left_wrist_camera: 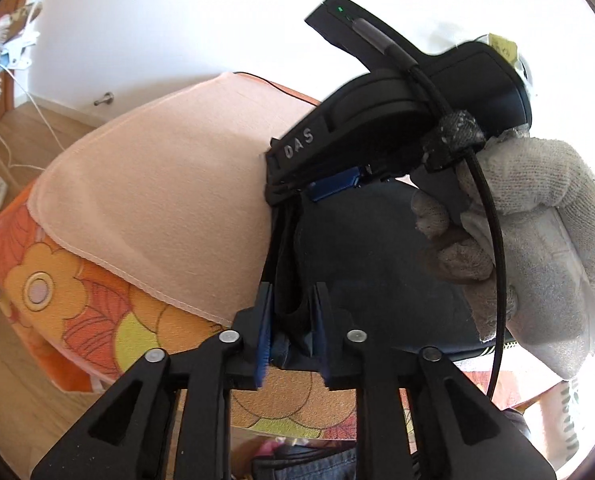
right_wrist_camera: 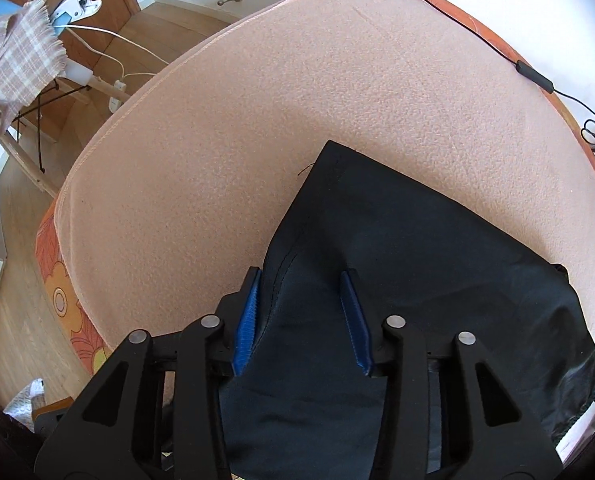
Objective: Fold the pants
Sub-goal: 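Close the right gripper on the shorts edge while the left gripper grasps beside it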
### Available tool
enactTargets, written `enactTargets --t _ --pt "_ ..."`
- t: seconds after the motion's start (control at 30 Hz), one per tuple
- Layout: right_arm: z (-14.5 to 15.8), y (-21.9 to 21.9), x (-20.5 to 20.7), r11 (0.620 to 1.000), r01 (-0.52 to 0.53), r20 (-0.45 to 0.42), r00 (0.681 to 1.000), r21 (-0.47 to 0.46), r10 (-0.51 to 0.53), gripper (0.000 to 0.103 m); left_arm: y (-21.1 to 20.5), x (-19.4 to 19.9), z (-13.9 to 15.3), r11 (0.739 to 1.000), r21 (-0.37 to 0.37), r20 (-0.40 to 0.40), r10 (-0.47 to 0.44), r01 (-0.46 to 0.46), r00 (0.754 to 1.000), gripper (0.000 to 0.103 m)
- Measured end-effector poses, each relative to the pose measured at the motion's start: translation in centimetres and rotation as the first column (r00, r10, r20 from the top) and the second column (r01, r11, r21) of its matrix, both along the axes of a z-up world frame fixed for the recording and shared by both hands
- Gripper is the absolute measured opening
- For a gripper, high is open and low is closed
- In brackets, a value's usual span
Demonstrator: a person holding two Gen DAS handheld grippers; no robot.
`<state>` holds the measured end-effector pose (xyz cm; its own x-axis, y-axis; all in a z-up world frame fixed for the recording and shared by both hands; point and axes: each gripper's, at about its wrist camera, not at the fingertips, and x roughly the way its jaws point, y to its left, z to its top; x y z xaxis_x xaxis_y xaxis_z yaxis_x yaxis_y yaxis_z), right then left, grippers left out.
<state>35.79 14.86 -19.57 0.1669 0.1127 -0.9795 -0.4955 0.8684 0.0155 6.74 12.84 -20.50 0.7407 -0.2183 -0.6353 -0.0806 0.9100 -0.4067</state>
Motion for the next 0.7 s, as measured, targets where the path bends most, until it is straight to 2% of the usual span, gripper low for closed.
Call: enactTargets --t 0.03,0.07,0.1,0.2,0.27,0.33,0.37,0.4,0.43,0.53,0.57,0.63,0.67,0.7 --pt "0.1 -0.3 0.2 1.000 0.012 -0.006 1.000 0.013 -0.012 0.035 0.1 -0.2 0.3 1.000 0.021 0.009 0.017 -0.017 1.000 0.033" --pt "0.2 -0.6 0.4 0.999 0.023 -0.013 1.000 0.027 -0.023 0.031 0.1 -0.1 0.4 0.999 0.037 0.009 0.028 -0.029 1.000 0.048" --pt "0.3 -1.1 0.5 0.999 0.033 -0.021 0.999 0.040 -0.032 0.027 0.2 0.1 0.4 0.999 0.040 -0.002 0.031 -0.031 1.000 0.056" --pt "0.5 -2.1 1.1 0.994 0.063 -0.050 0.997 0.086 -0.059 0.021 0.4 1.5 -0.3 1.000 -0.002 -0.058 -0.001 0.001 0.998 0.056" --pt "0.5 -2.8 1.4 0.990 0.082 -0.073 0.995 0.118 -0.073 0.019 0.1 1.9 -0.2 1.000 0.008 -0.049 -0.017 0.017 0.999 0.055" --pt "0.5 -3.6 1.7 0.983 0.101 -0.097 0.992 0.155 -0.087 0.017 0.0 2.5 -0.2 1.000 -0.001 -0.043 -0.032 0.032 0.999 0.051" --pt "0.5 -4.0 1.8 0.980 0.112 -0.107 0.990 0.167 -0.095 0.017 0.0 2.8 -0.3 0.999 -0.022 -0.047 -0.048 0.047 0.998 0.035" --pt "0.5 -4.2 2.0 0.977 0.117 -0.117 0.988 0.180 -0.097 0.017 0.0 3.1 -0.5 0.998 -0.042 -0.056 -0.052 0.050 0.997 0.013" --pt "0.5 -4.3 2.1 0.975 0.115 -0.127 0.988 0.191 -0.091 0.017 0.1 3.2 -0.7 0.997 -0.061 -0.052 -0.055 0.052 0.997 0.007" --pt "0.8 -4.3 2.2 0.974 0.100 -0.138 0.988 0.205 -0.072 0.017 -0.2 3.3 -0.6 0.996 -0.072 -0.017 -0.061 0.060 0.998 0.006" --pt "1.0 -4.2 2.3 0.974 0.094 -0.134 0.989 0.208 -0.067 0.021 -0.3 3.3 -0.4 0.995 -0.072 -0.005 -0.063 0.063 0.998 0.006" --pt "1.3 -3.9 2.8 0.971 0.093 -0.128 0.990 0.219 -0.066 0.043 -0.7 3.0 -0.2 0.996 -0.071 0.010 -0.062 0.063 0.998 0.006" --pt "1.7 -3.4 2.9 0.970 0.096 -0.122 0.990 0.225 -0.070 0.058 -0.8 3.0 -0.1 0.995 -0.072 0.014 -0.062 0.063 0.998 0.006" --pt "2.0 -3.3 2.9 0.969 0.094 -0.114 0.991 0.230 -0.069 0.062 -0.8 3.0 0.0 0.995 -0.076 0.017 -0.062 0.063 0.998 0.006"
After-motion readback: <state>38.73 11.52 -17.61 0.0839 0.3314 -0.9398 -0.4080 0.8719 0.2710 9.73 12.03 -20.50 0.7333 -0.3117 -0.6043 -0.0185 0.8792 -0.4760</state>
